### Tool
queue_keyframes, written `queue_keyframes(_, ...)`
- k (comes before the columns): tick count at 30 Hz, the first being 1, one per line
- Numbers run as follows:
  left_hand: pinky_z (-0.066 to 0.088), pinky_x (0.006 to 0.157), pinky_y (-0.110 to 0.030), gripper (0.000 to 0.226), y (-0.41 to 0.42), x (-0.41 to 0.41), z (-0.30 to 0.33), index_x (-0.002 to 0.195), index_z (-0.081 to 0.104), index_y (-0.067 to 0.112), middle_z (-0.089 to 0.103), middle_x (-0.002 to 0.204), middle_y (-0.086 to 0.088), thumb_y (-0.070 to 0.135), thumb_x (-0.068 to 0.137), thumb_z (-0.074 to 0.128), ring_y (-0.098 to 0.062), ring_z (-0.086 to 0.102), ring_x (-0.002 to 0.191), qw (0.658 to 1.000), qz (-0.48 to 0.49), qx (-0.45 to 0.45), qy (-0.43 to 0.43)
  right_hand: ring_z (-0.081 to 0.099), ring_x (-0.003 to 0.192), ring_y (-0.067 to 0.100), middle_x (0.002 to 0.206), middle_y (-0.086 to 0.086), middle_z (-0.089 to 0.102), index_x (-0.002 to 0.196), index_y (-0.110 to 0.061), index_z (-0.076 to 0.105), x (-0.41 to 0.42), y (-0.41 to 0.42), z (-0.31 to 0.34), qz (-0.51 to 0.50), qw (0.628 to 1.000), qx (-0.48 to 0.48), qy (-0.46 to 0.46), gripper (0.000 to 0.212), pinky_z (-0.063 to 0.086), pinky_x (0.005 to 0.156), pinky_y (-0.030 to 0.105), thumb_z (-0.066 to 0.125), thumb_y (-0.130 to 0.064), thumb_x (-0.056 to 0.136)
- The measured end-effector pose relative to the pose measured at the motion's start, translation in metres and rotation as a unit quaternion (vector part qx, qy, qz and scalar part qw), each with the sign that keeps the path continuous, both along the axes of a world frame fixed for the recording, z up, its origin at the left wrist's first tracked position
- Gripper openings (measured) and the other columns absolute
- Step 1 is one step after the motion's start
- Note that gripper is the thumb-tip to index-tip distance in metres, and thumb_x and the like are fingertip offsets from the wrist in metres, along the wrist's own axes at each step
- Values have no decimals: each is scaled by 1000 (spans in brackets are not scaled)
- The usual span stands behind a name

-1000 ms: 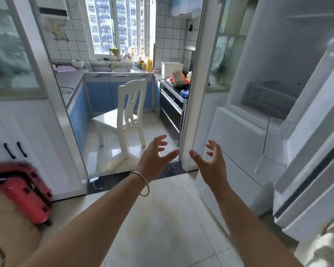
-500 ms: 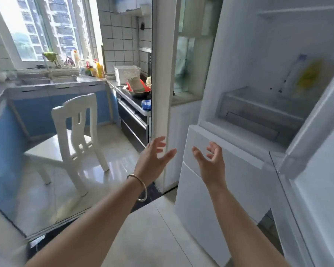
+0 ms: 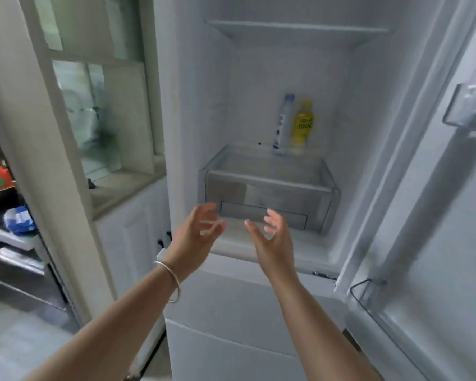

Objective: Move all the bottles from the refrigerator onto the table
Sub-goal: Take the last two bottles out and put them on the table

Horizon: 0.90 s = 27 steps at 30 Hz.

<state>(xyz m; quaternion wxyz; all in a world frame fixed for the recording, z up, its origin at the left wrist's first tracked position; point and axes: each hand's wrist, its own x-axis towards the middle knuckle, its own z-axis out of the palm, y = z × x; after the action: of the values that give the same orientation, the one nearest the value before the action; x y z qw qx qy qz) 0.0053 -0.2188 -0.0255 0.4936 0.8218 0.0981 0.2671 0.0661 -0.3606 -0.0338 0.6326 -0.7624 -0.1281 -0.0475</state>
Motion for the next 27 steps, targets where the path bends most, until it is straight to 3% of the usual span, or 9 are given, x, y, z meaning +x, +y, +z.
queue_keyframes(4, 46, 76, -23, 31, 15, 77, 17, 117, 53, 22, 64, 94, 1, 27, 87, 61, -12, 59, 82, 996, -57, -64, -10, 50, 111, 12, 125, -6, 49, 131, -23, 42, 61, 13, 17, -63, 998, 16, -9, 60, 40, 94, 29, 67, -42, 80)
queue_keyframes(6, 47, 79, -31, 27, 20, 116, 23, 114, 53, 25, 63, 91, 6, 27, 87, 61, -14, 60, 86, 991, -76, -105, -8, 51, 109, 14, 124, -1, 51, 131, -19, 43, 95, 21, 27, -91, 995, 36, -9, 60, 39, 89, 23, 67, -41, 81)
queue_keyframes(9, 49, 78, -34, 31, 23, 175, 35, 110, 51, 33, 62, 92, 12, 35, 83, 65, -17, 63, 92, 985, -102, -141, -16, 52, 104, 13, 119, -1, 52, 132, -15, 43, 150, 32, 45, -111, 992, 51, -13, 60, 35, 72, 10, 66, -40, 82)
queue_keyframes(11, 49, 75, -34, 37, 23, 212, 42, 110, 50, 34, 61, 94, 9, 41, 76, 62, -18, 63, 92, 981, -113, -153, -23, 55, 97, 13, 118, 1, 52, 132, -13, 43, 188, 40, 56, -113, 991, 71, -12, 58, 35, 64, 11, 65, -37, 83)
queue_keyframes(13, 46, 71, -30, 33, 21, 250, 48, 113, 50, 27, 58, 89, 7, 31, 83, 64, -20, 61, 91, 976, -115, -179, -36, 55, 87, 10, 121, 4, 53, 131, -12, 43, 223, 46, 68, -114, 989, 98, -12, 56, 37, 60, 8, 65, -33, 84)
queue_keyframes(18, 48, 75, -37, 42, 31, 342, 66, 110, 52, 31, 60, 89, 8, 41, 71, 64, -22, 62, 92, 975, -123, -179, -45, 53, 101, 13, 116, 0, 53, 129, -15, 45, 307, 56, 89, -138, 984, 112, -31, 55, 37, 80, 20, 67, -31, 82)
queue_keyframes(23, 49, 88, -42, 37, 50, 414, 76, 120, 50, 22, 61, 114, -2, 28, 86, 63, -18, 59, 101, 981, -76, -172, -43, 51, 114, 19, 126, 4, 51, 130, -13, 44, 370, 60, 87, -206, 971, 85, -81, 65, 42, 94, 28, 73, -31, 75)
queue_keyframes(27, 42, 101, -40, 55, 54, 457, 74, 130, 44, 15, 53, 129, -6, 27, 82, 68, -22, 55, 114, 992, -65, -99, -32, 35, 127, 20, 139, 7, 37, 139, -14, 35, 405, 55, 84, -281, 951, 43, -122, 78, 25, 92, 18, 74, -27, 72)
